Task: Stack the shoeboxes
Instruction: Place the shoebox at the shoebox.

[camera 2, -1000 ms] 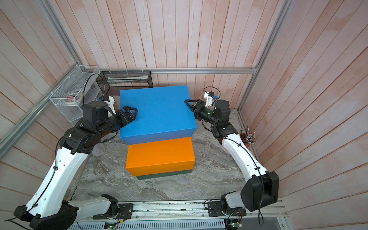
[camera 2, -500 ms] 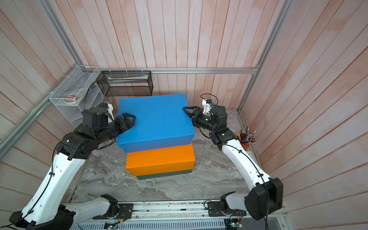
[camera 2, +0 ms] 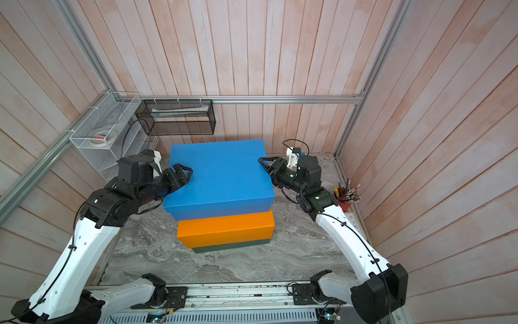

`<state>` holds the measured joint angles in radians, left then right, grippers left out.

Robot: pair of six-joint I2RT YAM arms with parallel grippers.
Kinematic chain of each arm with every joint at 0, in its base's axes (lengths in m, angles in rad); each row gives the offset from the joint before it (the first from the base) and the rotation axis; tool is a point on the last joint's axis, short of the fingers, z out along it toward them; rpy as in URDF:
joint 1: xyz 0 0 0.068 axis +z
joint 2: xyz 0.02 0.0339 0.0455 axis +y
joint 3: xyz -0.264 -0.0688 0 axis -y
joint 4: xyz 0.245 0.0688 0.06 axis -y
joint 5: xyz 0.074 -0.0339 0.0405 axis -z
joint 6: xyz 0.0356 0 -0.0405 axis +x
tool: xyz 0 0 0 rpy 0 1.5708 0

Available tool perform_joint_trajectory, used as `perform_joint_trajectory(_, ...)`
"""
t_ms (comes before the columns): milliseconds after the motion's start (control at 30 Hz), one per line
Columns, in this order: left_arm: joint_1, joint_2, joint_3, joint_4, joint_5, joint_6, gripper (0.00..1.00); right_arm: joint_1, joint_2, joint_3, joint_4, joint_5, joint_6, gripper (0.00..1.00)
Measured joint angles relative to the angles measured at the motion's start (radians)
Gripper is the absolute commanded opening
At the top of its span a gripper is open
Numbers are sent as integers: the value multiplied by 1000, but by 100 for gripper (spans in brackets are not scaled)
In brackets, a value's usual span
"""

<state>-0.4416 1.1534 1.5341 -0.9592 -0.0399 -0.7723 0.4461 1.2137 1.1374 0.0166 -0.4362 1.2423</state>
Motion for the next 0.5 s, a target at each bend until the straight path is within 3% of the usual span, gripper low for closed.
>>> perform_joint_trajectory(500,-4,-29,-71,6,31,-32,89,27,-53,0,-119,68,-4,55)
